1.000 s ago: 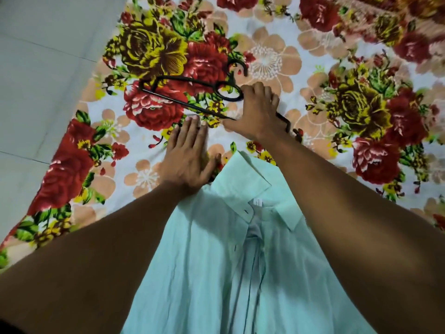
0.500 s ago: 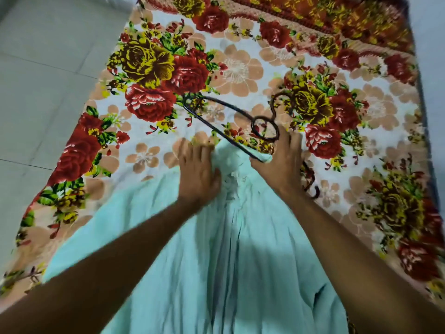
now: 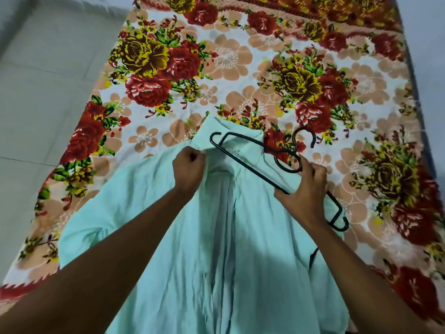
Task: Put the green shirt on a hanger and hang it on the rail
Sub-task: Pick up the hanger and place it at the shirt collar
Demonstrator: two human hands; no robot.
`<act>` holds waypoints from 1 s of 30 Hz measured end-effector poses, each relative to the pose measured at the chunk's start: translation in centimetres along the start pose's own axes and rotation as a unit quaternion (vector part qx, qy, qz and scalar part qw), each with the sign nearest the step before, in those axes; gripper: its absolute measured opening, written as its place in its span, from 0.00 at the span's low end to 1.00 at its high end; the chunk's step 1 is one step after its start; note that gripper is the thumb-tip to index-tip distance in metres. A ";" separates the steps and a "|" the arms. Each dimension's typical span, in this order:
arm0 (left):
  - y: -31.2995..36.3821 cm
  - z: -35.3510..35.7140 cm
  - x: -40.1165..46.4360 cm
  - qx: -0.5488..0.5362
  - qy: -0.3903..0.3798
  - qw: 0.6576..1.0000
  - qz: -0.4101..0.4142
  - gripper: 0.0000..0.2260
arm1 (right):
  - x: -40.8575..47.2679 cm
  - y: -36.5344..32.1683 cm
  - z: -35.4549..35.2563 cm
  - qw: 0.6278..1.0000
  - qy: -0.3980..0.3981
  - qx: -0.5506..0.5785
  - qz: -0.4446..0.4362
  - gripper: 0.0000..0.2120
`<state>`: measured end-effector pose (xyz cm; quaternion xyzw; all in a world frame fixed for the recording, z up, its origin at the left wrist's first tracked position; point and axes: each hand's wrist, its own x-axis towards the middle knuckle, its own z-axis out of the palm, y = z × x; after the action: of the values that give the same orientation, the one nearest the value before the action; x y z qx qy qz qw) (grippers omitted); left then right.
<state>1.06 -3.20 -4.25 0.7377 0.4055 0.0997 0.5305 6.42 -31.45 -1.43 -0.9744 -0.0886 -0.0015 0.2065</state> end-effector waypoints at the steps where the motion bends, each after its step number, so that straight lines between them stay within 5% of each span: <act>1: 0.7 -0.5 -0.3 -0.032 0.011 0.999 -0.014 0.13 | -0.3 0.2 -0.6 1.000 0.002 -0.002 0.002 0.49; 6: 2.7 -1.6 -1.1 -0.077 0.009 0.997 0.007 0.09 | -0.3 -0.2 -1.2 0.997 -0.038 -0.050 -0.039 0.51; 13: 2.6 -2.9 -0.4 -0.091 0.100 0.991 -0.022 0.09 | 0.0 -0.1 -0.9 0.994 -0.044 -0.077 -0.057 0.50; 18: 1.7 -2.3 -1.7 -0.064 -0.074 0.988 0.116 0.11 | 0.5 -2.4 1.7 0.988 -0.079 -0.084 -0.101 0.51; 22: 1.9 -1.0 -1.5 -0.004 -0.140 0.975 0.175 0.10 | 3.8 -7.3 5.1 0.984 -0.086 -0.058 -0.144 0.52; 28: 1.3 0.0 1.3 0.113 -0.246 0.918 0.291 0.04 | 6.8 -9.8 8.9 0.979 -0.069 -0.053 -0.186 0.47; 30: 1.1 0.6 2.6 0.219 -0.219 0.882 0.355 0.17 | 7.0 -9.2 9.7 0.980 -0.060 -0.040 -0.183 0.49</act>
<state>3.62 -1.92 -4.30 0.9329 0.0014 0.0261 0.3593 11.38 -18.02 -6.35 -0.9474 -0.2780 0.0159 0.1581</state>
